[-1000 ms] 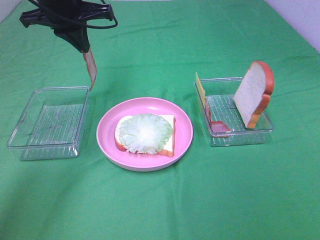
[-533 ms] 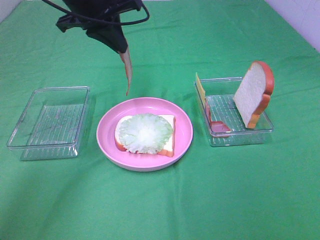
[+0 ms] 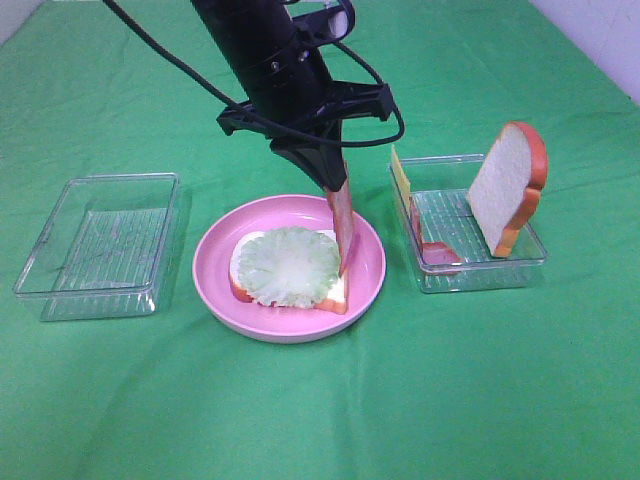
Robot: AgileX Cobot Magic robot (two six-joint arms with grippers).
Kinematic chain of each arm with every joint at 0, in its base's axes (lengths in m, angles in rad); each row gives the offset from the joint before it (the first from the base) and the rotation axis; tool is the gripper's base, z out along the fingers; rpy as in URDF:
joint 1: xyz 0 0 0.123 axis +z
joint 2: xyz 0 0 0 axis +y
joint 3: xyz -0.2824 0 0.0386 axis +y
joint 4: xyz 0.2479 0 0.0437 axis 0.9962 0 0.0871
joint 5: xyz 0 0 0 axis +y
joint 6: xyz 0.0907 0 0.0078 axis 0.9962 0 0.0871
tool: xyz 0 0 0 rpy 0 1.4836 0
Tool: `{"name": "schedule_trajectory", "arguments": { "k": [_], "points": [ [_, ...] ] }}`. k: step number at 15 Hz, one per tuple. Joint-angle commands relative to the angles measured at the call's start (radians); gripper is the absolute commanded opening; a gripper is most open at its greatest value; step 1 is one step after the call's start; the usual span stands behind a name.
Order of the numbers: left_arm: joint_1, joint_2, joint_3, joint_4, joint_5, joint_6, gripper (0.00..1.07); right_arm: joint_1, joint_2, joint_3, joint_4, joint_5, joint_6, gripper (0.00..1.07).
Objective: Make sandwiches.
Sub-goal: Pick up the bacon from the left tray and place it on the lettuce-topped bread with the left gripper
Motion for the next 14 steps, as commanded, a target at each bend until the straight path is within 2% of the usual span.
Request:
{"name": "schedule_trajectory", "arguments": {
  "k": [1, 3, 6, 7, 13, 14],
  "points": [
    [-0.002, 0.026, 0.003, 0.044, 0.038, -0.006, 0.00, -0.004, -0.014, 0.002, 0.000, -0.012, -0.009, 0.73],
    [-0.002, 0.046, 0.003, 0.113, 0.042, -0.041, 0.00, -0.004, -0.014, 0.002, 0.000, -0.012, -0.009, 0.73],
    [-0.002, 0.049, 0.003, 0.263, 0.050, -0.144, 0.00, -0.004, -0.014, 0.002, 0.000, -0.012, -0.009, 0.73],
    [-0.002, 0.050, 0.003, 0.292, 0.061, -0.160, 0.00, -0.004, -0.014, 0.002, 0.000, -0.012, -0.009, 0.73],
    [-0.002, 0.050, 0.003, 0.317, 0.084, -0.181, 0.00, -0.004, -0.014, 0.002, 0.000, -0.012, -0.009, 0.73],
    [-0.002, 0.050, 0.003, 0.323, 0.094, -0.182, 0.07, -0.004, -0.014, 0.002, 0.000, -0.012, -0.009, 0.73]
  ]
}}
